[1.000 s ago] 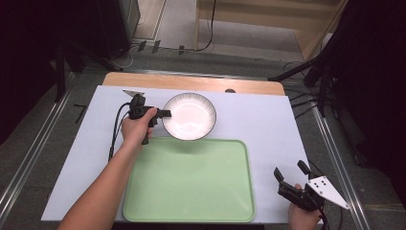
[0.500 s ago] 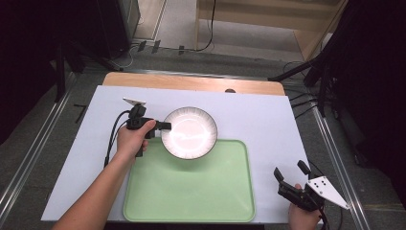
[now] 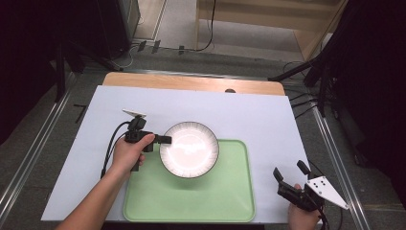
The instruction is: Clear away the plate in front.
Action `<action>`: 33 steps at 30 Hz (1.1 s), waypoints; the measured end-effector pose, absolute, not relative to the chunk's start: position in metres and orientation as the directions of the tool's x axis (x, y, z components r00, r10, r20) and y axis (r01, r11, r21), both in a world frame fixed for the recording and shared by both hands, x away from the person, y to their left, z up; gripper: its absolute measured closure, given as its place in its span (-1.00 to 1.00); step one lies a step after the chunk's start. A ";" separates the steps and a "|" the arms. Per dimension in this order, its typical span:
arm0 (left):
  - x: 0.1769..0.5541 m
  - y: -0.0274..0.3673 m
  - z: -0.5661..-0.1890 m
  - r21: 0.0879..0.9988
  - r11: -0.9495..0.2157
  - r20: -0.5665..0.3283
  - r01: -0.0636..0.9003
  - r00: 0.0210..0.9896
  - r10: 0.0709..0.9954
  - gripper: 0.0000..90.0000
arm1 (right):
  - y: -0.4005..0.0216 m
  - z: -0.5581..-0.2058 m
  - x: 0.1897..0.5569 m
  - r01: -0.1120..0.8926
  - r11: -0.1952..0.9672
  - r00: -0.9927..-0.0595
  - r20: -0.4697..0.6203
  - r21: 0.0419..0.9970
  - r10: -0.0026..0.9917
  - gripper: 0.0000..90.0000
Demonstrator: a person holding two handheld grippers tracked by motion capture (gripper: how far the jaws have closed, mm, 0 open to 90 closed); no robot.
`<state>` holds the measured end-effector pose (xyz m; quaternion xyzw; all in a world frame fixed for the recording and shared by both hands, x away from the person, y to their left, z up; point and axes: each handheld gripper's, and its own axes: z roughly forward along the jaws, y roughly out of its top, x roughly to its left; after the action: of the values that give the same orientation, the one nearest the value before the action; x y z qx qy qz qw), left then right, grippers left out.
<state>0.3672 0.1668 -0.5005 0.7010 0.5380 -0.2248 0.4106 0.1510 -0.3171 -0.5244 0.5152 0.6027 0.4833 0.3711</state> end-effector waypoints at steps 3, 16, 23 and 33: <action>0.361 0.167 -0.502 0.333 -0.095 -0.760 0.938 0.327 0.562 0.84 | -0.317 -0.524 0.151 0.263 0.001 -0.193 0.051 0.965 0.980 -0.71; 0.331 0.176 -0.512 0.304 -0.131 -0.774 0.944 0.325 0.544 0.83 | -0.317 -0.524 0.151 0.262 0.003 -0.192 0.049 0.965 0.980 -0.71; 0.322 0.178 -0.514 0.305 -0.133 -0.775 0.943 0.326 0.541 0.82 | -0.316 -0.524 0.151 0.261 0.007 -0.191 0.044 0.965 0.981 -0.71; 0.317 0.182 -0.519 0.291 -0.137 -0.771 0.947 0.317 0.552 0.80 | -0.316 -0.524 0.150 0.261 0.003 -0.190 0.048 0.965 0.981 -0.71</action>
<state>0.3170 0.1818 -0.5194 0.7106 0.5274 -0.2521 0.3917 0.1503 -0.3164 -0.5242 0.5157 0.6018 0.4824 0.3731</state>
